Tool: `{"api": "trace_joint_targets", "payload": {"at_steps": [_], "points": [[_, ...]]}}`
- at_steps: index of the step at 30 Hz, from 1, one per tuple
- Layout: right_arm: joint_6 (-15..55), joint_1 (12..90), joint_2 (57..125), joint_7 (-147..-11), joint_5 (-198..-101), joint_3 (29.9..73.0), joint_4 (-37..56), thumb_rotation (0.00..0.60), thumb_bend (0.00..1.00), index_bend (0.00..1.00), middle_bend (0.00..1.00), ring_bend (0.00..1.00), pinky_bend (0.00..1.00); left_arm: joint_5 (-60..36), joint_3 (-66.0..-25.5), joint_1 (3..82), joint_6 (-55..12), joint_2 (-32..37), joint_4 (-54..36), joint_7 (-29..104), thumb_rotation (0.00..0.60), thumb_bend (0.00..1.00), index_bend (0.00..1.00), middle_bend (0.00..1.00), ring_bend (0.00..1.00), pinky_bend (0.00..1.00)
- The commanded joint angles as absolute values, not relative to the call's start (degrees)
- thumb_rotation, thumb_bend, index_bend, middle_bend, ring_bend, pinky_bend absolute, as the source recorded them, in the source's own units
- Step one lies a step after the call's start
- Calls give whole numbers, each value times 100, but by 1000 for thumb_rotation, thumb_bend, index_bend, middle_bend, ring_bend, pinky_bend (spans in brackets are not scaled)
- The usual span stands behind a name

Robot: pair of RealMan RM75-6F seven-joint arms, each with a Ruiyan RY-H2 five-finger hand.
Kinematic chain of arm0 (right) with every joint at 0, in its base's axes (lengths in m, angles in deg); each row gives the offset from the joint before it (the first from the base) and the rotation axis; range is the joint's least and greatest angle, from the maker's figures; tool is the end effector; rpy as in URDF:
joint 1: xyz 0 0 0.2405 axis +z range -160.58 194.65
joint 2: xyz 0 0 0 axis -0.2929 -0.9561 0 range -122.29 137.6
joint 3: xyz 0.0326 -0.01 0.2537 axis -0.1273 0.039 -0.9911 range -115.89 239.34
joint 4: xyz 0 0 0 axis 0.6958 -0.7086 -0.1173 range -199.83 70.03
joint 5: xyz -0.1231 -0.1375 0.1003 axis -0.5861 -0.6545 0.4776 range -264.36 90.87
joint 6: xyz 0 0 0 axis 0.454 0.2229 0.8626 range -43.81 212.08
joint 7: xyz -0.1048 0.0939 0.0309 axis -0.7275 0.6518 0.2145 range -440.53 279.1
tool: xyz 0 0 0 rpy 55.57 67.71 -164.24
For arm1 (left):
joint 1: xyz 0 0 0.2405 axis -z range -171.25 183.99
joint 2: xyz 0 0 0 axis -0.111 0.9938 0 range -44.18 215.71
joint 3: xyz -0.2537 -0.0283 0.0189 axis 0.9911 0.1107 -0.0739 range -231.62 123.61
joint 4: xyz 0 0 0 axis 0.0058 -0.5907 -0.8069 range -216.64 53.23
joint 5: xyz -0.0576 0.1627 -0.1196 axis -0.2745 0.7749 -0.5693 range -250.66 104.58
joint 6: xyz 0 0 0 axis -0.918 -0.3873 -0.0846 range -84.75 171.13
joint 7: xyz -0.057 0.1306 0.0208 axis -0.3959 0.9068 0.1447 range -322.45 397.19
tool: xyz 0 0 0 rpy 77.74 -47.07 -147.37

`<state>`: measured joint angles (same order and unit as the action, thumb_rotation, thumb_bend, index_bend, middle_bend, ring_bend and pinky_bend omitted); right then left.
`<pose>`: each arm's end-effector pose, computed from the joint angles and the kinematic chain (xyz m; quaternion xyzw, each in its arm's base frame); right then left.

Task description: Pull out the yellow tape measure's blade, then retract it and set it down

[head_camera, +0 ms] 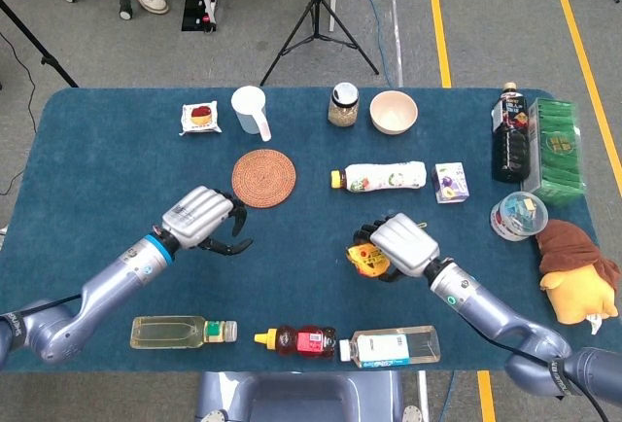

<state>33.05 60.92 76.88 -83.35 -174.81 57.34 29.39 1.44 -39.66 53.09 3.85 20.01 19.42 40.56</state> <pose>-0.1408 -0.3223 0.0530 0.8329 -0.2740 0.3665 0.3113 -0.0976 0.3436 0.0671 -0.8066 -0.3556 -0.3705 0.2927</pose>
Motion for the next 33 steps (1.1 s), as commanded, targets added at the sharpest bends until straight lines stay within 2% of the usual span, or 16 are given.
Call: {"api": "trace_joint_targets", "payload": {"at_steps": [1, 6, 8, 11, 14, 19, 29, 33], "points": [[3308, 6105, 7707, -8356, -17456, 5717, 2980, 600, 191, 491, 508, 520, 505, 347, -4027, 5486, 440, 1818, 1786, 4130, 282, 321, 599, 500, 439, 447], [3268, 6114, 7733, -8397, -17426, 5681, 3042, 600, 192, 491, 508, 518, 504, 566, -4078, 5751, 414, 1462, 1494, 4315, 282, 306, 599, 532, 471, 472], [3254, 6112, 7732, -8411, -17423, 5680, 3069, 600, 192, 491, 508, 518, 503, 557, -4110, 5811, 388, 1346, 1436, 4365, 279, 294, 599, 532, 440, 446], [3230, 6104, 7738, -8399, -17416, 5681, 3089, 600, 191, 491, 508, 518, 501, 497, -4133, 5869, 329, 1213, 1383, 4414, 282, 285, 599, 462, 287, 313], [3216, 6102, 7750, -8380, -17420, 5683, 3098, 600, 191, 491, 508, 518, 499, 452, -4141, 5904, 262, 1112, 1336, 4397, 281, 283, 599, 349, 157, 202], [3183, 6116, 7791, -8316, -17460, 5676, 3137, 600, 191, 491, 507, 517, 497, 416, -4126, 5964, 167, 921, 1211, 4172, 284, 284, 599, 246, 35, 125], [3160, 6183, 7955, -8187, -17513, 5639, 3065, 600, 191, 491, 508, 516, 498, 659, -4226, 5975, -103, 697, 961, 3774, 298, 295, 598, 233, 10, 110], [3172, 6230, 8000, -8110, -17500, 5595, 3036, 600, 192, 491, 507, 516, 498, 711, -4281, 5989, -129, 673, 903, 3687, 324, 301, 599, 233, 10, 110]]}}
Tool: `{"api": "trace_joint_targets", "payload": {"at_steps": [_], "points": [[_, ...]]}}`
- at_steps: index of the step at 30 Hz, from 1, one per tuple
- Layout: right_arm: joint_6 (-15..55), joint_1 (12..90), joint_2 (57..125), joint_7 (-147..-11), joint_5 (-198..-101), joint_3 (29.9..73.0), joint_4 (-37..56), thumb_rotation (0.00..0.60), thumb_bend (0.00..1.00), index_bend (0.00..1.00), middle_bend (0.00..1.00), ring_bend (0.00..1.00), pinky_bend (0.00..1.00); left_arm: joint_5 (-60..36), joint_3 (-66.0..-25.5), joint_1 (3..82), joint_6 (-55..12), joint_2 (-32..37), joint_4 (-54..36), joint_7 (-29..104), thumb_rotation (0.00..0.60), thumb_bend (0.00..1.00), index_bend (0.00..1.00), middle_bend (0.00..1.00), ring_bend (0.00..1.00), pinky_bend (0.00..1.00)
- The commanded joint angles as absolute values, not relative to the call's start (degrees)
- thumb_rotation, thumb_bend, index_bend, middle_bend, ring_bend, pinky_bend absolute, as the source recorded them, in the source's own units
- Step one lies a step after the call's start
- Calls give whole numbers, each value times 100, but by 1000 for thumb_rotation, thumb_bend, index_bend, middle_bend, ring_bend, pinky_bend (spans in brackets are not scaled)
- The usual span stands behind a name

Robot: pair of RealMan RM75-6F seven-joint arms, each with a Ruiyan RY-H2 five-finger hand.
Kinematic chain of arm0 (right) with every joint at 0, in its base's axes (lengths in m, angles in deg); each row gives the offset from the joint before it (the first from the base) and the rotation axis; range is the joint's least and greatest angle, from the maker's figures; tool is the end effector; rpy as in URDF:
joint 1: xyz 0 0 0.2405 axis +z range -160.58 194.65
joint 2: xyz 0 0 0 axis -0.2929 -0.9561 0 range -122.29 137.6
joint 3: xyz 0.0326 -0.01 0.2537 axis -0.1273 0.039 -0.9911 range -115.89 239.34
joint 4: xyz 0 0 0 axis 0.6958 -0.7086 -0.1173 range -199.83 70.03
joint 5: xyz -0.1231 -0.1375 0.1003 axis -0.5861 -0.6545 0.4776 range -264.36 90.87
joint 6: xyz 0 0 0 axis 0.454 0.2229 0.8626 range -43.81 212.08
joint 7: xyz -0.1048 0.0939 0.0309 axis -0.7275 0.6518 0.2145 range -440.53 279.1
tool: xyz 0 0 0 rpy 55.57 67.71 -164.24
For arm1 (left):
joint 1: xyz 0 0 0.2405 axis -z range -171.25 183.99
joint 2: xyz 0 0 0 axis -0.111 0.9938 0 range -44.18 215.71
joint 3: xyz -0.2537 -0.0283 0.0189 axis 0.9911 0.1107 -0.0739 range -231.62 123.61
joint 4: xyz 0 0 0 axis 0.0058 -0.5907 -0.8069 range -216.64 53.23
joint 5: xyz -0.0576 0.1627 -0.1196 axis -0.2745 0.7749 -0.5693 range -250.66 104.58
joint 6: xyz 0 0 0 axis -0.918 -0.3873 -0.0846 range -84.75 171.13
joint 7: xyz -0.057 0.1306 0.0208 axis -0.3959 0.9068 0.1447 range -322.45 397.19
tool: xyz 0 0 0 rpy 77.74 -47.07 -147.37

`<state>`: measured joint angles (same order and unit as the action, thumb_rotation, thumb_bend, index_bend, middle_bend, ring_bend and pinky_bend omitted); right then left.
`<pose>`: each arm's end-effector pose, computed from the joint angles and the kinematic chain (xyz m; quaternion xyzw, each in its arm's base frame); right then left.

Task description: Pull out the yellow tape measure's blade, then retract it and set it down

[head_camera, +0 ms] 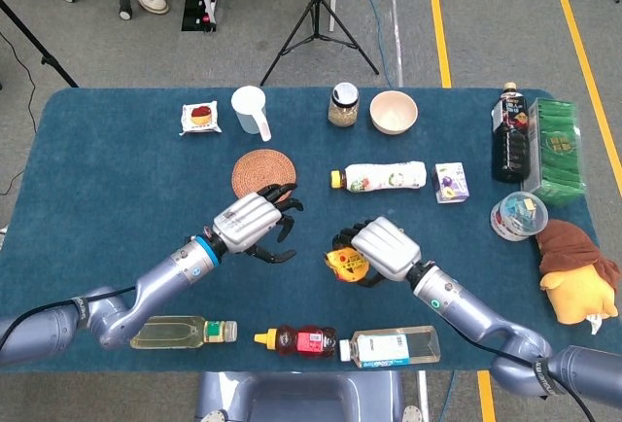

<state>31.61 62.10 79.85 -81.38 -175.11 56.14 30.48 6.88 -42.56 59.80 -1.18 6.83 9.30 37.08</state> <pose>-0.1159 -0.3182 0.0407 0.8211 -0.2869 0.4077 0.2780 -0.0617 0.3505 0.0100 -0.8169 -0.3159 -0.4167 0.2432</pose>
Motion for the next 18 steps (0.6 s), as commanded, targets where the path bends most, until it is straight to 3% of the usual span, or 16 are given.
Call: {"api": "trace_joint_targets", "payload": {"at_steps": [1, 18], "points": [[3190, 6247, 8003, -8079, -17481, 5580, 3028, 600, 193, 491, 507, 516, 499, 735, -4299, 5995, -142, 670, 884, 3679, 336, 303, 599, 233, 10, 110], [3302, 6377, 8049, -7759, -17363, 5497, 2991, 600, 196, 491, 507, 515, 499, 983, -4398, 6059, -423, 463, 576, 3403, 434, 310, 574, 233, 10, 110]]}}
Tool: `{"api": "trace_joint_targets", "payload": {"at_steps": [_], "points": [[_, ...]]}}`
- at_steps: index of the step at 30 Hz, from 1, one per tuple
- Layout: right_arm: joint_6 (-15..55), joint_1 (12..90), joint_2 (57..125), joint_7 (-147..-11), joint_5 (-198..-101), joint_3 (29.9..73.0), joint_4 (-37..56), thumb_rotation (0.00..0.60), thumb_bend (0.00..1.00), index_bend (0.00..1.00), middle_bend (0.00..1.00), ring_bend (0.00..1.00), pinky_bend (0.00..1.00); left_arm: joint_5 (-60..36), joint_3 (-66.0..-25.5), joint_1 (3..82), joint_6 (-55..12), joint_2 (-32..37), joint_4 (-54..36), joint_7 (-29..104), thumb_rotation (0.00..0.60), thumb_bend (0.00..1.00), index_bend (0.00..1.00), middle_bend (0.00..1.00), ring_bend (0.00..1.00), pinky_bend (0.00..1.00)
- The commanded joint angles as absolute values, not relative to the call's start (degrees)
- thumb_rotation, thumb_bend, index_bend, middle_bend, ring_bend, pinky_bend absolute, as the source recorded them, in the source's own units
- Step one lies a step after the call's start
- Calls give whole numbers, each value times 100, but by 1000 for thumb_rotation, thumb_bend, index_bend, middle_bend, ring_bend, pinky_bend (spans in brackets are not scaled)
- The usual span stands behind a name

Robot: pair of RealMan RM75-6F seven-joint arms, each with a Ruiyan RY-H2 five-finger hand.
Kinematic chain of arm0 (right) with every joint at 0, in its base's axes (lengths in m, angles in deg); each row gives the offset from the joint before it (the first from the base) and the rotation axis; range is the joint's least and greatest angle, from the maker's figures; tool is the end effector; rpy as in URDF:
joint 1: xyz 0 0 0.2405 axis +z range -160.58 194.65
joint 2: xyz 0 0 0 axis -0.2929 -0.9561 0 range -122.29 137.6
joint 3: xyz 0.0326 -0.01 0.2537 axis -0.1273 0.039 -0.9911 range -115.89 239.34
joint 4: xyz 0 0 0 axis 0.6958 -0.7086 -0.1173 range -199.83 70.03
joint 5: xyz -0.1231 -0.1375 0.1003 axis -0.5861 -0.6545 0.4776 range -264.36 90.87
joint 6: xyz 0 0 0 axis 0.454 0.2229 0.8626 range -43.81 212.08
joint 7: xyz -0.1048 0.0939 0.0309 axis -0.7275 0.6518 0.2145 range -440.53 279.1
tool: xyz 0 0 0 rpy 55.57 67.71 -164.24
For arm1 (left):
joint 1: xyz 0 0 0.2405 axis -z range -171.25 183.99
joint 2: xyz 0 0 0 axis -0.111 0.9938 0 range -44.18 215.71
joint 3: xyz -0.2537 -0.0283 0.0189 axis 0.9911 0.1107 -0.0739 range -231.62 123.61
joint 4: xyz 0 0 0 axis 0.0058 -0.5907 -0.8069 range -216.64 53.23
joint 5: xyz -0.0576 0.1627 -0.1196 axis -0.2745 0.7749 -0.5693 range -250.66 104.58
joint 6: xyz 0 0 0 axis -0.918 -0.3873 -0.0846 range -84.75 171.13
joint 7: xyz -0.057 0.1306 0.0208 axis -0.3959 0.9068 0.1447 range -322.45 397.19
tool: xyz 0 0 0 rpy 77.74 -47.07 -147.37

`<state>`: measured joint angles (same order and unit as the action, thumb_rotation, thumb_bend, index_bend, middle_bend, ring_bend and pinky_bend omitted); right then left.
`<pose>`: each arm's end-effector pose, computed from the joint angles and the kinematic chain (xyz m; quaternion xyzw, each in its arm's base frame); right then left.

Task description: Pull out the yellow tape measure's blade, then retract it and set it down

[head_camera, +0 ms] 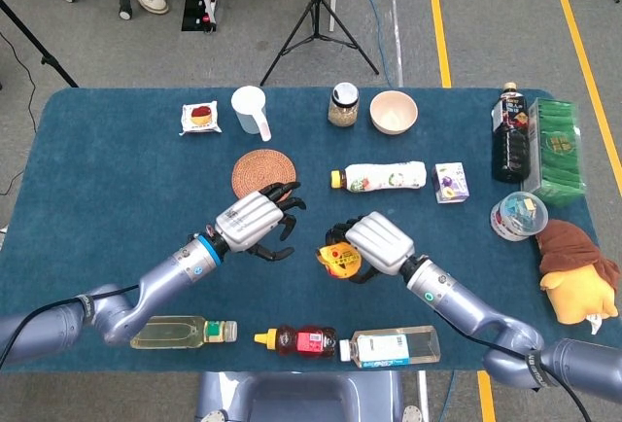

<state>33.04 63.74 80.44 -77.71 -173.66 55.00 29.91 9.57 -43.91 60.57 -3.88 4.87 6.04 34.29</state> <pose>-0.1064 -0.3263 0.0385 0.8118 -0.3124 0.4176 0.2625 -0.0618 0.3537 0.0044 -0.8145 -0.3052 -0.4313 0.2397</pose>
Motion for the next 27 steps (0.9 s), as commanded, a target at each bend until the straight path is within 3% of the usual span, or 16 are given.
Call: {"api": "trace_joint_targets", "payload": {"at_steps": [1, 10, 27], "points": [[3306, 6383, 8050, -7746, -17360, 5497, 2987, 600, 196, 491, 507, 515, 499, 1005, -4403, 6055, -460, 439, 558, 3355, 435, 297, 560, 233, 10, 111], [3336, 6410, 8079, -7679, -17312, 5499, 2933, 600, 195, 491, 507, 514, 499, 1042, -4417, 6085, -474, 393, 536, 2843, 431, 141, 503, 229, 10, 110], [3334, 6463, 8098, -7417, -17322, 5476, 3031, 600, 196, 491, 507, 514, 500, 966, -4414, 6124, -516, 243, 492, 2472, 433, 132, 503, 228, 10, 111]]}}
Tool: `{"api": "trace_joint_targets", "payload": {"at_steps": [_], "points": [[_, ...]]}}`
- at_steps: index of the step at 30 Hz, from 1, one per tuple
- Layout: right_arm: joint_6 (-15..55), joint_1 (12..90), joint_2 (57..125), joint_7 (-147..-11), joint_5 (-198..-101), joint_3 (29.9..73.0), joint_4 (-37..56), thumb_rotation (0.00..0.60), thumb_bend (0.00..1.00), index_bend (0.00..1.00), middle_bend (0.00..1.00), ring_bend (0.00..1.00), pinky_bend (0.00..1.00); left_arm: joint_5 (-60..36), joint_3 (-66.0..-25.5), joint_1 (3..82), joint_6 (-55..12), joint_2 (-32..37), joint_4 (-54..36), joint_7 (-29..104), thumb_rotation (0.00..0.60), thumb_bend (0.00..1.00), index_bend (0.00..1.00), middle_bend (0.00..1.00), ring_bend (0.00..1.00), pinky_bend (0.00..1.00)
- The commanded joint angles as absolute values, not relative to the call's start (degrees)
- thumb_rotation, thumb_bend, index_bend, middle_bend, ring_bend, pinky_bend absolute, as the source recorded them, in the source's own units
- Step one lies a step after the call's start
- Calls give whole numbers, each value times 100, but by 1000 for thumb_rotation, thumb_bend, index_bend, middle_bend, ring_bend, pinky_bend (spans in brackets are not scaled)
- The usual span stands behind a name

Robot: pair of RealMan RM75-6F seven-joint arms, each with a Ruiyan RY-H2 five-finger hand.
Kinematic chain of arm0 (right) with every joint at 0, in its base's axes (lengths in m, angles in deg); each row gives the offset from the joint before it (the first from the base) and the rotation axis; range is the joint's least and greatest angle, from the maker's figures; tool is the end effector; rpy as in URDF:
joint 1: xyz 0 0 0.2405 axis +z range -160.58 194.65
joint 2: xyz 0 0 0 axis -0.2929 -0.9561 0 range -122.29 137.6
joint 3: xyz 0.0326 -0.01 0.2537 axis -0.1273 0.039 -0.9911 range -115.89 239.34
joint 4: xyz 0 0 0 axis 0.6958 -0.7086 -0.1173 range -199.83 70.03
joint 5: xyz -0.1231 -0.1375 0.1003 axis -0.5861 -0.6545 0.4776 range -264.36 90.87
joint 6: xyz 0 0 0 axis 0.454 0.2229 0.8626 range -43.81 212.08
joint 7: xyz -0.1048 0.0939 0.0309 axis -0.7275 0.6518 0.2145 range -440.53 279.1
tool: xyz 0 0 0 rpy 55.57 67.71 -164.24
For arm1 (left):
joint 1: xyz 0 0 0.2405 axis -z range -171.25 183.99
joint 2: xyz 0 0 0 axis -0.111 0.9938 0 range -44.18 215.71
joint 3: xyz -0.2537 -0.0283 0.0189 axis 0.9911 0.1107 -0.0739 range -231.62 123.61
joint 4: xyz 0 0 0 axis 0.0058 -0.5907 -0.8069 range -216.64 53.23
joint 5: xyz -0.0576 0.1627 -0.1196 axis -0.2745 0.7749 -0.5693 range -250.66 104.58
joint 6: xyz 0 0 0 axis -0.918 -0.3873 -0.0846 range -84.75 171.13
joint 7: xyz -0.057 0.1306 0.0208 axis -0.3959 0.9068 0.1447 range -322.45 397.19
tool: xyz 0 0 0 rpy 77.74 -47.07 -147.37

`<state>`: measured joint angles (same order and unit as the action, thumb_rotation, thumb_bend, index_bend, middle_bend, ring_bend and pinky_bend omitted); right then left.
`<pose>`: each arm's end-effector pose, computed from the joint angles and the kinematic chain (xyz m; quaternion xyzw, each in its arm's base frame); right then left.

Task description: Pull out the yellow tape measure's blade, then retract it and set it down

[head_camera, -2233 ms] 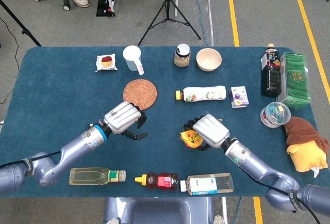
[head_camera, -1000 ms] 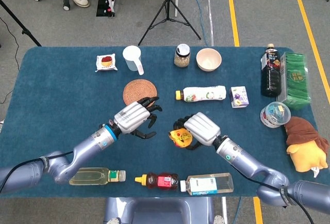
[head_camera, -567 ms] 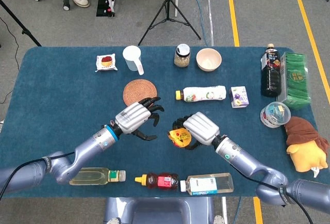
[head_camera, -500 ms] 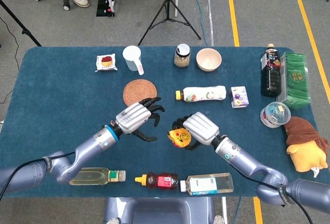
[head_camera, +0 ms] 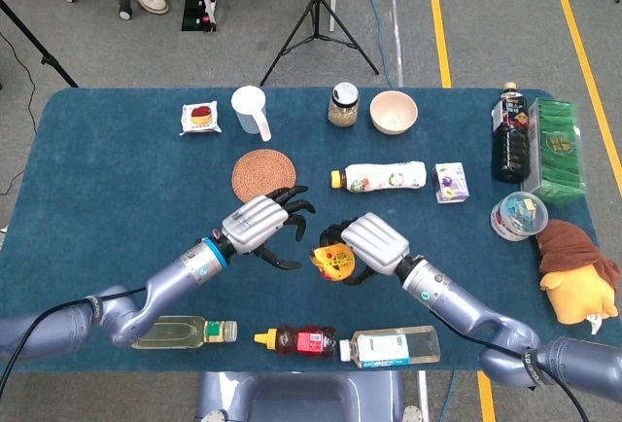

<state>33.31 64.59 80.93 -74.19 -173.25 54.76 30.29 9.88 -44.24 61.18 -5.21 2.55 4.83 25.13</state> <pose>-0.0989 -0.3262 0.0356 0.8023 -0.3375 0.4293 0.2411 -0.0556 0.3510 -0.0053 -0.7855 -0.3663 -0.4588 0.1956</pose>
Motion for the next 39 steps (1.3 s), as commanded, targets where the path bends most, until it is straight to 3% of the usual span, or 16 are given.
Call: {"api": "trace_joint_targets", "payload": {"at_steps": [1, 39], "points": [[3336, 6468, 8106, -7423, -17321, 5476, 3030, 600, 196, 491, 507, 514, 500, 960, -4413, 6129, -511, 237, 495, 2451, 433, 132, 503, 229, 10, 111], [3362, 6533, 8148, -7333, -17219, 5451, 3039, 600, 197, 491, 507, 514, 504, 773, -4408, 6214, -344, 160, 589, 2159, 432, 132, 502, 229, 10, 110]]}}
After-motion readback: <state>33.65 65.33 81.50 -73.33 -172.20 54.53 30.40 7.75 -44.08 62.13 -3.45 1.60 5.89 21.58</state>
